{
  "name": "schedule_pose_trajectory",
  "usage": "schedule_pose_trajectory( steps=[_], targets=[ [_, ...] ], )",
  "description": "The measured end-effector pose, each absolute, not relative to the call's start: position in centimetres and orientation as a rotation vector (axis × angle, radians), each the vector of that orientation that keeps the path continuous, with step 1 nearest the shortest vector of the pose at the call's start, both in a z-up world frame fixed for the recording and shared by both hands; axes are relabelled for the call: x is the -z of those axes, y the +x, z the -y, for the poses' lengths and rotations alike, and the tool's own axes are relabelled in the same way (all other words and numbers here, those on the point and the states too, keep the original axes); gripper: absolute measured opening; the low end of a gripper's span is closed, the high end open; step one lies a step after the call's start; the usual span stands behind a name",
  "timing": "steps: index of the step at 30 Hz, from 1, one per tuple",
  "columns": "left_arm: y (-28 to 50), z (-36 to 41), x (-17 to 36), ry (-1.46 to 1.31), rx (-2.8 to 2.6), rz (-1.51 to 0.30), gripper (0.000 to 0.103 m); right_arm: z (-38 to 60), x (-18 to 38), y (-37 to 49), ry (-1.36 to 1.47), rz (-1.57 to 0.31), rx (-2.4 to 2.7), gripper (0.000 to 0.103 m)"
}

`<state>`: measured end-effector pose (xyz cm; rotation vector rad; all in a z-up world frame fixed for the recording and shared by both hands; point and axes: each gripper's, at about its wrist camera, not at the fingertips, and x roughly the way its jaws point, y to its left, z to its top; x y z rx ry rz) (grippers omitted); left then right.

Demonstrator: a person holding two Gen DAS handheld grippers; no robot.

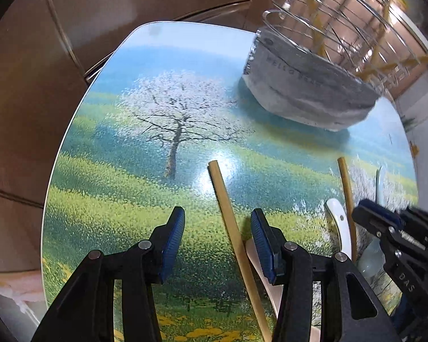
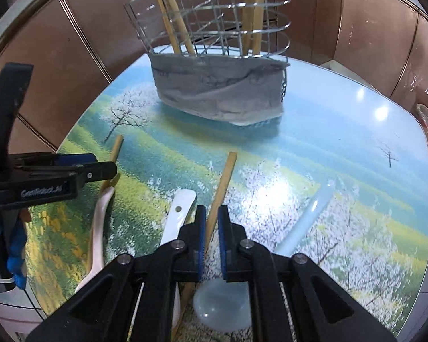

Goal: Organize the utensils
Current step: 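Move both open tools down over the last bamboo chopsticks on the table, then close the left tool on a bamboo chopstick while the right tool grasps another chopstick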

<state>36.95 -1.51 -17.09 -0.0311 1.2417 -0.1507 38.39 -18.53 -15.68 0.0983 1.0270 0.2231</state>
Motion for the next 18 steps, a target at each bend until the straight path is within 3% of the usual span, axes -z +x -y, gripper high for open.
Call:
schedule_pose_trajectory(
  steps=[4,10,18],
  targets=[
    [36.6,2.2,17.2,0.051,0.169,-1.234,0.04,17.9,16.1,38.7,0.062,-1.044,-0.225,0.012],
    [36.9,2.7,16.7,0.158,0.221,-1.217,0.023,17.5,16.1,39.0,-0.014,-1.074,-0.257,0.012],
    [37.2,1.8,16.5,0.336,0.326,-1.217,0.019,17.3,16.2,37.8,-0.094,-1.13,-0.335,0.012]
  ],
)
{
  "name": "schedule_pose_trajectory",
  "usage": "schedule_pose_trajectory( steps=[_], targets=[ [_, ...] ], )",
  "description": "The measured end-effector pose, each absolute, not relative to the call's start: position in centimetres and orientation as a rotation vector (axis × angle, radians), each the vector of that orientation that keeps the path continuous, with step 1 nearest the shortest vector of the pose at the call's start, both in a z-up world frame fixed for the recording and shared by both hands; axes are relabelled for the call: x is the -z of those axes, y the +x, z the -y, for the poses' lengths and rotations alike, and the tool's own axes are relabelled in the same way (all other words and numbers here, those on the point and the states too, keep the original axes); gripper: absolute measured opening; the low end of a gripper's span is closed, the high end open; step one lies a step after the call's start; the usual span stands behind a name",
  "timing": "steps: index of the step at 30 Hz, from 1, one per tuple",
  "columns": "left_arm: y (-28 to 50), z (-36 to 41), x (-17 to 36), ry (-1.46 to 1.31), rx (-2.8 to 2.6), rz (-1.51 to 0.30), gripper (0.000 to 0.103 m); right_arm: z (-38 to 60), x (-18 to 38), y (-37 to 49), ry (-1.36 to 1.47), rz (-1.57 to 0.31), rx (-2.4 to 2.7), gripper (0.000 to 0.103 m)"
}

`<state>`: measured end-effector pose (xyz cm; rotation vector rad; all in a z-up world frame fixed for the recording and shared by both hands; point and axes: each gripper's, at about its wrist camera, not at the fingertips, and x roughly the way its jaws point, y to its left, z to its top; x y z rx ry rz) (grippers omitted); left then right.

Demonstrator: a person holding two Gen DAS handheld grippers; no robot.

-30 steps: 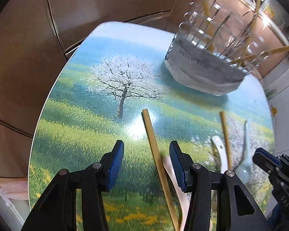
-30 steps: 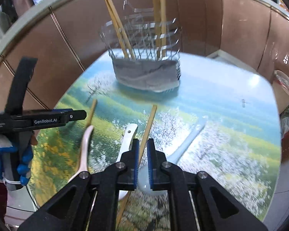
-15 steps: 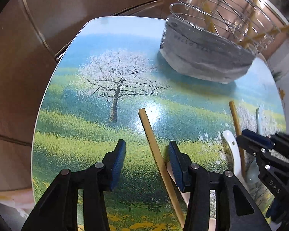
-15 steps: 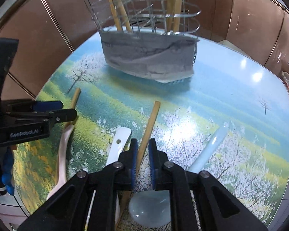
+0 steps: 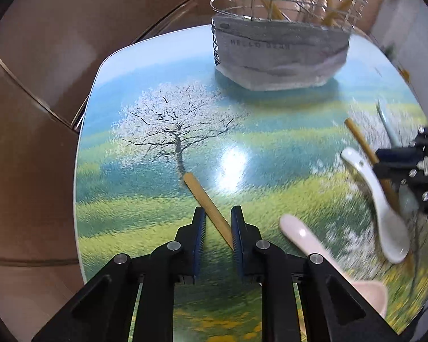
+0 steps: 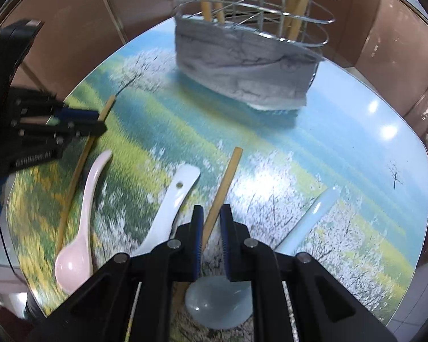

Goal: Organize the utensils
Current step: 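Close the left tool on a bamboo chopstick while the right tool grasps another chopstick, then lift both held chopsticks upright and carry them over the wire holder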

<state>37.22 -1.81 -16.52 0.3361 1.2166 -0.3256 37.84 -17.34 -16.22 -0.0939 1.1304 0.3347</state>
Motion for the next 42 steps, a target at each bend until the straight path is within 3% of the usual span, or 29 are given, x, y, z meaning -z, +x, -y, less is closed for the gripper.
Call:
schedule_pose_trajectory(
  steps=[5,15,19,27,42],
  targets=[
    [36.6,1.5,16.6,0.42,0.431,-1.243,0.016,18.0,16.1,37.1,-0.121,-1.17,-0.372,0.012],
    [36.2,0.4,16.8,0.294,0.397,-1.295,0.016,17.2,16.0,38.3,-0.158,-1.218,-0.37,0.012],
    [35.8,0.6,16.6,0.281,0.382,-1.289,0.009,16.6,16.2,38.5,-0.173,-1.217,-0.357,0.011],
    [33.9,0.0,15.8,0.202,0.323,-1.189,0.007,17.0,15.5,36.7,-0.1,-1.125,-0.344,0.006],
    [29.8,-1.2,9.6,0.062,0.328,-0.972,0.007,18.6,10.7,30.6,-0.002,-0.918,-0.331,0.006]
  ],
)
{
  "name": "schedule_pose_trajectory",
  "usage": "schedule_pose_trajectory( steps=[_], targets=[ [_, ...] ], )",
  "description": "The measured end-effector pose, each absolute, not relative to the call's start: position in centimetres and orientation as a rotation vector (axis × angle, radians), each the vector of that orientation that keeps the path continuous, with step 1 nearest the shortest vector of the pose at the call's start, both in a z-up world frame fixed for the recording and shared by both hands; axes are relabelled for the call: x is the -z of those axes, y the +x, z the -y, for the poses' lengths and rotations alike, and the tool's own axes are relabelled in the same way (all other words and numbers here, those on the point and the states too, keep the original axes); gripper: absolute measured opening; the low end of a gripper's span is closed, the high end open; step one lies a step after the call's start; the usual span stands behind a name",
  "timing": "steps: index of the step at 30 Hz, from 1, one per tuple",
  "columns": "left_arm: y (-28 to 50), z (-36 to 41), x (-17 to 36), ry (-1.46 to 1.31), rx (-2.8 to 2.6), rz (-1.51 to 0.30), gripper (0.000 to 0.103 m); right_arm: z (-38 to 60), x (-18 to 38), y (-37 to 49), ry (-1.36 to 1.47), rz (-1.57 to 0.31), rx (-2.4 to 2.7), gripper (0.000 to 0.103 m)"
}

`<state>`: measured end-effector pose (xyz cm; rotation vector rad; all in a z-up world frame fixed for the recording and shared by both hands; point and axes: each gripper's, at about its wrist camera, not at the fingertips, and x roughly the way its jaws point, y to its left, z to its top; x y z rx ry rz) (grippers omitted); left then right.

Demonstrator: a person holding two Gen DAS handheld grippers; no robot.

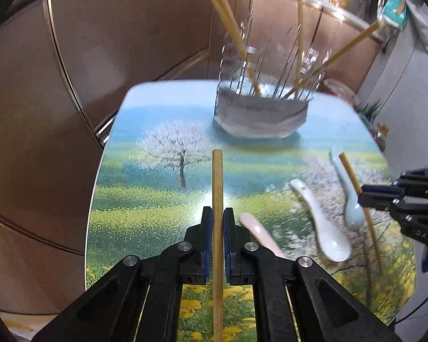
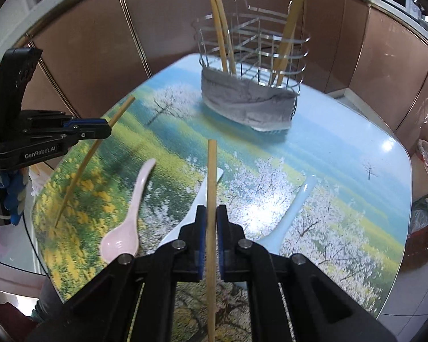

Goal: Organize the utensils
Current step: 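Lift both held chopsticks upright and carry them over the wire holder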

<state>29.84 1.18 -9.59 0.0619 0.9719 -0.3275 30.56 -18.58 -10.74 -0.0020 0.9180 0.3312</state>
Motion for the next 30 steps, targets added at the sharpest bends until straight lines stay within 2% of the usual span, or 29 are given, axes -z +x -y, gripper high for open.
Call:
schedule_pose_trajectory(
  steps=[8,16,23,30],
  targets=[
    [26.8,-1.6,4.9,-0.011,0.35,-0.832,0.007,19.7,7.2,27.1,0.047,-0.79,-0.33,0.006],
    [25.9,-1.3,-0.8,-0.091,0.395,-0.682,0.007,19.6,1.1,25.3,0.07,-0.626,-0.335,0.006],
    [28.4,-1.0,-7.5,-0.178,0.411,-0.485,0.007,19.6,-6.9,26.7,0.094,-0.418,-0.334,0.006],
    [33.2,-0.3,-11.5,-0.289,0.399,-0.314,0.007,20.9,-13.0,29.8,0.146,-0.175,-0.315,0.006]
  ],
)
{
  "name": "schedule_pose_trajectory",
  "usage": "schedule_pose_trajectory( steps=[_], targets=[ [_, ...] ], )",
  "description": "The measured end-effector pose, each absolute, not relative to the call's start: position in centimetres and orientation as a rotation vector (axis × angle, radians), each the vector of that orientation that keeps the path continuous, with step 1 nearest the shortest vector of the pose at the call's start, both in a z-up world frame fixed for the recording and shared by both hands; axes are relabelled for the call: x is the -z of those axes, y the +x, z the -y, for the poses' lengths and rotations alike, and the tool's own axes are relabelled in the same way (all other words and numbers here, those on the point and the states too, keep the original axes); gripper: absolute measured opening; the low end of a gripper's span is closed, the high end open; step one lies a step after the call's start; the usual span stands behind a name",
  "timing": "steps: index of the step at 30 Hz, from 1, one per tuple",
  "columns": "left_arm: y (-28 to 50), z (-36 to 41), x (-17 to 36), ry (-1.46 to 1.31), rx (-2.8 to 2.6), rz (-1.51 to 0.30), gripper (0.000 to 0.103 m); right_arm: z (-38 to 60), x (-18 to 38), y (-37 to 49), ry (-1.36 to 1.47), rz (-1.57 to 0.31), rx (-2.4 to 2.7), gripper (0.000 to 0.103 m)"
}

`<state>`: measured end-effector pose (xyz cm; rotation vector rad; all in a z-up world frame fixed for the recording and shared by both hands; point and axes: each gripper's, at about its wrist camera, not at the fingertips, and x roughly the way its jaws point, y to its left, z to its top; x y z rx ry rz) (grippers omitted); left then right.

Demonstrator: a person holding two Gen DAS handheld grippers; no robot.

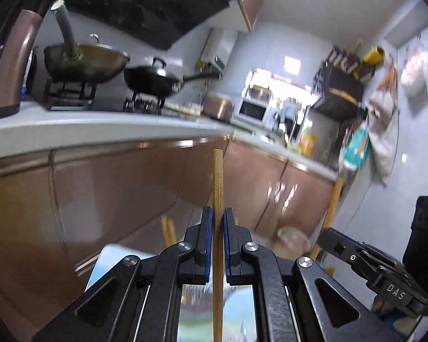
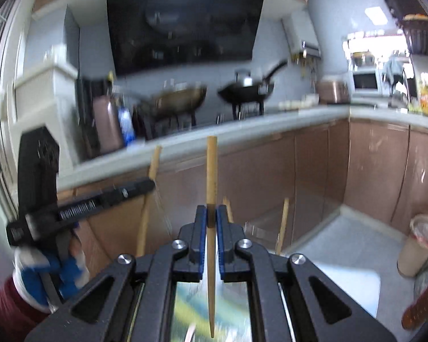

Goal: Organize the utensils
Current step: 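Lift both held chopsticks upright and carry them over the wire holder, then drop both chopsticks into the wire holder and open both tools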

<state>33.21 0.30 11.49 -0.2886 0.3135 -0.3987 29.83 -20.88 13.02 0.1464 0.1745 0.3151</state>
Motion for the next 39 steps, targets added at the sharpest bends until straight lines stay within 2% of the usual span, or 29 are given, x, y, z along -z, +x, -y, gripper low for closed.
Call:
schedule_pose_trajectory(
  steps=[8,15,24,39],
  targets=[
    [38.6,2.0,-12.4,-0.304,0.346,-0.152,0.007,21.2,-13.1,34.6,0.122,-0.016,-0.19,0.006],
    [43.5,3.3,-6.6,-0.348,0.279,-0.127,0.006,20.7,-8.5,37.7,0.092,0.002,-0.079,0.006],
    [44.1,5.1,-1.1,-0.313,0.212,-0.121,0.006,19.8,-4.2,39.4,0.055,-0.028,-0.026,0.006],
    [43.9,4.5,2.0,-0.318,0.134,-0.163,0.007,20.5,-1.5,39.3,0.056,-0.066,0.008,0.007]
  ],
)
